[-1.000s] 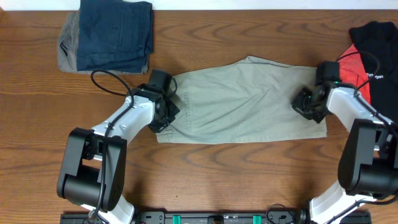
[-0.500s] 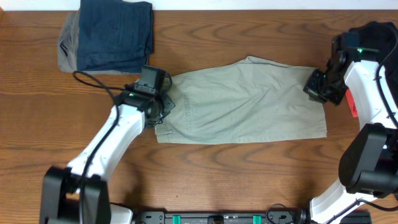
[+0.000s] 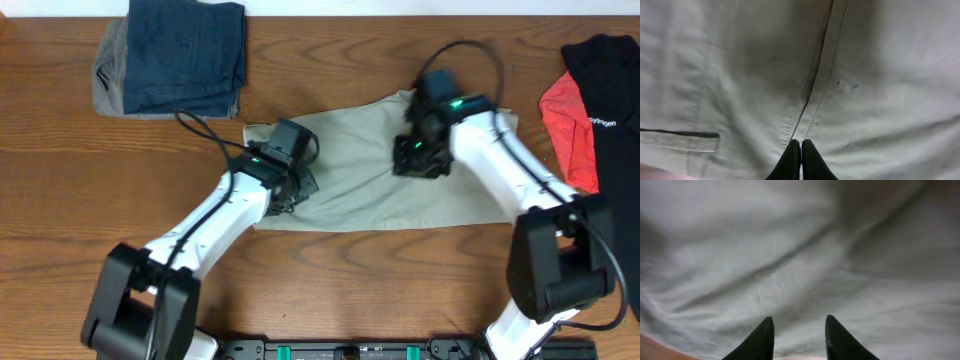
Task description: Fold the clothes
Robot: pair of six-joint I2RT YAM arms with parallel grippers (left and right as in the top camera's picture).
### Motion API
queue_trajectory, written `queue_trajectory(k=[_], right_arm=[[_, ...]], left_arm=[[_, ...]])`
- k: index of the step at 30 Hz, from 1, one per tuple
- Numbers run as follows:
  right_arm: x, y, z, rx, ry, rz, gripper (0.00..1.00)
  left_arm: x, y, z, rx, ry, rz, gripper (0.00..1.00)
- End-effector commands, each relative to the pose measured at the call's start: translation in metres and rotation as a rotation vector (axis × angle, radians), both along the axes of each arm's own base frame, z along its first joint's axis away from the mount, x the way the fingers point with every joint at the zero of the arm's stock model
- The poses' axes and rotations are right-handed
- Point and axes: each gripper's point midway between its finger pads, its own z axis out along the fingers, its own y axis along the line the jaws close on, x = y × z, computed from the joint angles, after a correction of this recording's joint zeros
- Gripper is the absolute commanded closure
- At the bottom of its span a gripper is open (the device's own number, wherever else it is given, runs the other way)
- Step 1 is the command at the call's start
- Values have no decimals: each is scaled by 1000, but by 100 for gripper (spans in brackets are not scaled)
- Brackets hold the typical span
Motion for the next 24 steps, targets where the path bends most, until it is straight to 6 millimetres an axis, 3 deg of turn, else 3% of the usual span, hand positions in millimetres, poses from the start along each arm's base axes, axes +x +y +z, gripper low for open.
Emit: queue_trajectory(k=[1, 6, 8, 13, 17, 24], right_arm=[[-9, -2, -23, -82, 36, -23, 71], [-15, -3, -50, -107, 104, -28, 87], [-17, -6, -66, -122, 142, -33, 99], [-33, -21, -96, -171, 260, -51, 99], [-41, -46, -96, -259, 300, -86, 99], [-47, -96, -75, -396, 324, -166, 99]], left_arm=[[-3, -10, -10, 4, 31, -67, 94], [-9, -11, -27, 9, 87, -84, 94], [-10, -11, -30, 10, 95, -86, 94], [-13, -10, -30, 17, 105, -86, 94], [-12, 11, -33, 126, 96, -61, 94], [-11, 48, -34, 255, 106, 2, 94]])
